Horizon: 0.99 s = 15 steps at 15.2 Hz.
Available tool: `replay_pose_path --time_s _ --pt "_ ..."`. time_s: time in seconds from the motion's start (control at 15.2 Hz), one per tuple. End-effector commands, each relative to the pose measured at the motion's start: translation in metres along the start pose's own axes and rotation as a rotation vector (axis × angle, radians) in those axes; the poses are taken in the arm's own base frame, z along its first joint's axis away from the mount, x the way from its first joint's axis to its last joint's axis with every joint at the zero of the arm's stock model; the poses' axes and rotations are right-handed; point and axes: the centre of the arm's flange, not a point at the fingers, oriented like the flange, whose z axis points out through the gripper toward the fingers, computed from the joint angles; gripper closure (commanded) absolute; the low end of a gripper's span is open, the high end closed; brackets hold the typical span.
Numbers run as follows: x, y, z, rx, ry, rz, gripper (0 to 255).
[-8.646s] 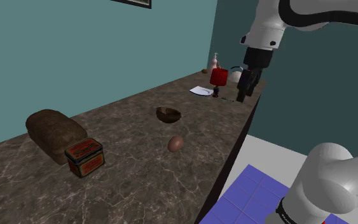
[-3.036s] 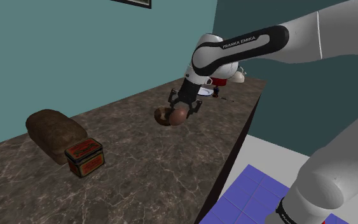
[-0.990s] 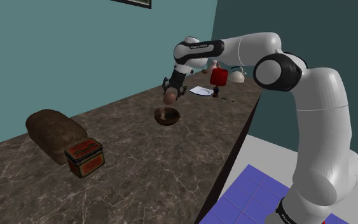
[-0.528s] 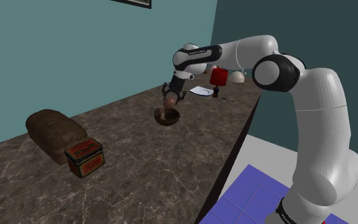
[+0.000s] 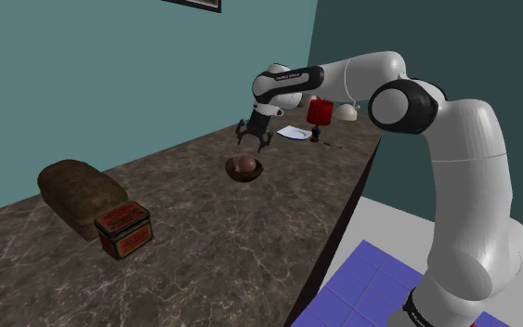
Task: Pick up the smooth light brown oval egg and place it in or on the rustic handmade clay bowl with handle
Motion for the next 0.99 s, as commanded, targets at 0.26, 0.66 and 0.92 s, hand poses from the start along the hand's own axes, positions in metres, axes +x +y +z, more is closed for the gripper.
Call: replay_pose_path --time_s 0.26,0.66,0.92 --pt "0.0 0.0 -0.013 0.0 0.0 0.0 0" --pt "0.0 0.0 -0.05 0.0 0.0 0.0 0" --pt "0.0 0.0 -0.05 0.0 0.0 0.0 0"
